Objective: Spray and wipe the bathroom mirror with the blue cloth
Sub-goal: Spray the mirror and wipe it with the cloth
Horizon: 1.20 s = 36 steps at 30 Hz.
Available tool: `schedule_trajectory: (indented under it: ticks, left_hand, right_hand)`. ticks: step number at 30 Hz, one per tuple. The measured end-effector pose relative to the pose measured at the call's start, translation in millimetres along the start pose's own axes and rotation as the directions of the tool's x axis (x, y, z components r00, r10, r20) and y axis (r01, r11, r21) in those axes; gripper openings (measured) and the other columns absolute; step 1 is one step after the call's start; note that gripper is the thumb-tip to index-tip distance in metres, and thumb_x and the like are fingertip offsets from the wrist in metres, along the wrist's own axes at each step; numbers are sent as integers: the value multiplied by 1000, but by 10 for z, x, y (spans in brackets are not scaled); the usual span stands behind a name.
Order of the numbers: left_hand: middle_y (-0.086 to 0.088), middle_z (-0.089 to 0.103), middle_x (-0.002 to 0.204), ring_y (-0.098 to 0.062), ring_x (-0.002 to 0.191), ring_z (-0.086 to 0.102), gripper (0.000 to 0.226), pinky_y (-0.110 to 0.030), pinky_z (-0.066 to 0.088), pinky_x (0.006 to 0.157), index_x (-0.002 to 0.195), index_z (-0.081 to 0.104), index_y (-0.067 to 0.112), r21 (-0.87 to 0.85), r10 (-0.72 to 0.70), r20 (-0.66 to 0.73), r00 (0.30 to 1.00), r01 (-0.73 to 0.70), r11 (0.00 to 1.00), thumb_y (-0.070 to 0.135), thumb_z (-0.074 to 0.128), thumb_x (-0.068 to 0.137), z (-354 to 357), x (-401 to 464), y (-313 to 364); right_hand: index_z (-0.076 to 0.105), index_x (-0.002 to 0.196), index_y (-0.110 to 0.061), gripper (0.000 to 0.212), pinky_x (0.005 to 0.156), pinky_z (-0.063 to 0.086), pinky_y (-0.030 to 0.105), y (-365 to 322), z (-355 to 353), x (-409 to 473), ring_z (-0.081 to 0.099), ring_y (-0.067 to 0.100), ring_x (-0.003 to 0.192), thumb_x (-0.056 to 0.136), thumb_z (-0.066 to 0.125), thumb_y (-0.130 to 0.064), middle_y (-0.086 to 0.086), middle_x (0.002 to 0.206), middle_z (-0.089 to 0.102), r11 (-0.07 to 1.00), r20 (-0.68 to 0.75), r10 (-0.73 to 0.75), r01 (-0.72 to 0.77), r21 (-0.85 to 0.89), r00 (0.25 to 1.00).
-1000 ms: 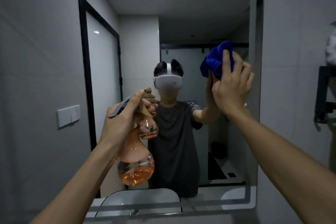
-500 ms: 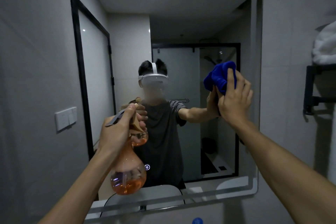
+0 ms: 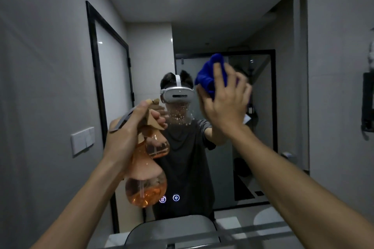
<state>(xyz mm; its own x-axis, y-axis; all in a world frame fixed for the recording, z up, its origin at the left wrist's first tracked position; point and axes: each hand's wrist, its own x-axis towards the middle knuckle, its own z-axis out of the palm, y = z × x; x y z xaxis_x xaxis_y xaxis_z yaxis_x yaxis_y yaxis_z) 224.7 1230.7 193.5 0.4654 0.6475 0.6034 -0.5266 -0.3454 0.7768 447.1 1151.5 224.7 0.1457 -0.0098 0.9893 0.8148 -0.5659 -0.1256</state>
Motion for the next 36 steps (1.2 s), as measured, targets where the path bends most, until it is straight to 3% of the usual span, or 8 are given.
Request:
schedule_trajectory:
  ticks: [7,11,14,18,22,26,29,36]
  left_hand:
    - [-12,75,95,-27,91,73,37,-38,60,69,89,70,11,-10,-6,39,999,6,1000,46,57,89,74,-56,-1]
    - [-13,76,92,-27,89,74,36,-45,59,76,84,73,13,29,-6,15,1000,5,1000,46,59,85,48,-94,-28]
    - [-13,76,91,-24,87,74,36,-42,55,82,84,73,12,47,12,-2,1000,-12,999,45,58,88,9,-57,-2]
    - [-9,77,86,-18,81,75,38,-30,56,70,83,73,12,59,47,-9,999,-46,997,48,57,84,-8,-23,46]
    - [-10,77,85,-18,79,75,36,-20,56,59,83,73,11,23,80,-16,997,-79,997,43,57,87,-25,-1,81]
    - [-12,76,86,-20,79,75,36,-22,56,57,87,71,8,-26,66,-10,998,-66,997,41,56,89,-22,-1,77]
    - [-12,76,87,-20,79,75,37,-23,57,55,88,70,8,-41,39,-10,999,-40,998,42,56,88,-15,-12,41]
    - [-12,76,89,-21,83,74,36,-29,54,68,86,72,10,-4,22,-16,1000,-22,1000,42,56,90,1,-33,-33]
  right_hand:
    - [48,145,-21,60,94,41,50,137,130,-1140,50,35,117,86,58,-28,8,149,47,786,62,-619,617,49,783]
    - [54,140,-22,47,85,45,46,623,93,-1107,59,35,103,93,54,-18,7,145,53,686,-10,-727,727,21,686]
    - [47,141,-18,64,83,44,46,872,78,-640,51,35,105,82,68,-31,8,146,47,793,-37,-609,605,-75,793]
    - [39,147,-18,66,86,41,47,759,-24,204,42,35,111,84,53,-31,11,144,45,988,-72,-122,114,-103,990]
    - [38,149,-20,68,89,38,48,210,-71,547,48,36,111,82,31,-28,10,143,47,980,-100,189,-194,-42,977]
    - [45,146,-19,69,93,36,46,-65,55,-12,43,34,113,78,55,-29,9,145,48,980,-50,-201,200,-14,978]
    - [52,141,-19,57,91,40,47,-16,164,-738,48,34,109,85,57,-29,10,145,51,845,-27,-533,534,41,846]
    - [54,140,-23,49,84,46,44,623,118,-888,59,31,99,92,61,-21,6,143,55,630,-50,-774,775,44,632]
